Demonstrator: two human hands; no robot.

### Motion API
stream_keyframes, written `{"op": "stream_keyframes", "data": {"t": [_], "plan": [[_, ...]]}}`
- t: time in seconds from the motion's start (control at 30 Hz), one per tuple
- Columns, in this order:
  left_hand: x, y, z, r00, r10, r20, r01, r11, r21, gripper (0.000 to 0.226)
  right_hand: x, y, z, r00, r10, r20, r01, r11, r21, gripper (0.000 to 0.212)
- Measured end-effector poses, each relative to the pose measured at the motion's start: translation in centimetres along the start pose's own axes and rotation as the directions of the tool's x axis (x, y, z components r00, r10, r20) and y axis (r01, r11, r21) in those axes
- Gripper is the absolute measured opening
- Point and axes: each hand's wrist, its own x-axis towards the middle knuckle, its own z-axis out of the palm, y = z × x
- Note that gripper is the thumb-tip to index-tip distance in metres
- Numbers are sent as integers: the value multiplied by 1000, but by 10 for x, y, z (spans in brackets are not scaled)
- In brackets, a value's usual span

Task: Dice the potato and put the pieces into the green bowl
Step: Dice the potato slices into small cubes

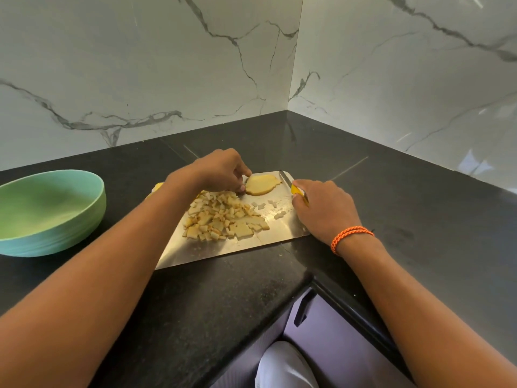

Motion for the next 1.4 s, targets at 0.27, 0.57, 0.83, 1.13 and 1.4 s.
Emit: {"op": "stream_keyframes", "data": {"t": [0.27,0.57,0.83,1.13,1.4], "plan": [[3,7,12,996,-9,-88,3,998,-64,42,0,-12,1,996,-46,80,52,997,-64,39],[5,-3,9,997,-29,-73,25,998,-60,31,-1,-10,0,998,-27,57,30,998,-49,37],[7,-1,11,996,-14,-86,9,998,-59,34,-3,-13,-4,997,-43,70,45,999,-30,39],[11,10,35,987,25,-157,-18,999,49,71,-6,-15,-5,998,-60,2,61,998,-24,37],[11,17,43,977,15,-214,5,996,90,62,-8,-21,-5,996,-66,53,68,997,-36,35]]}}
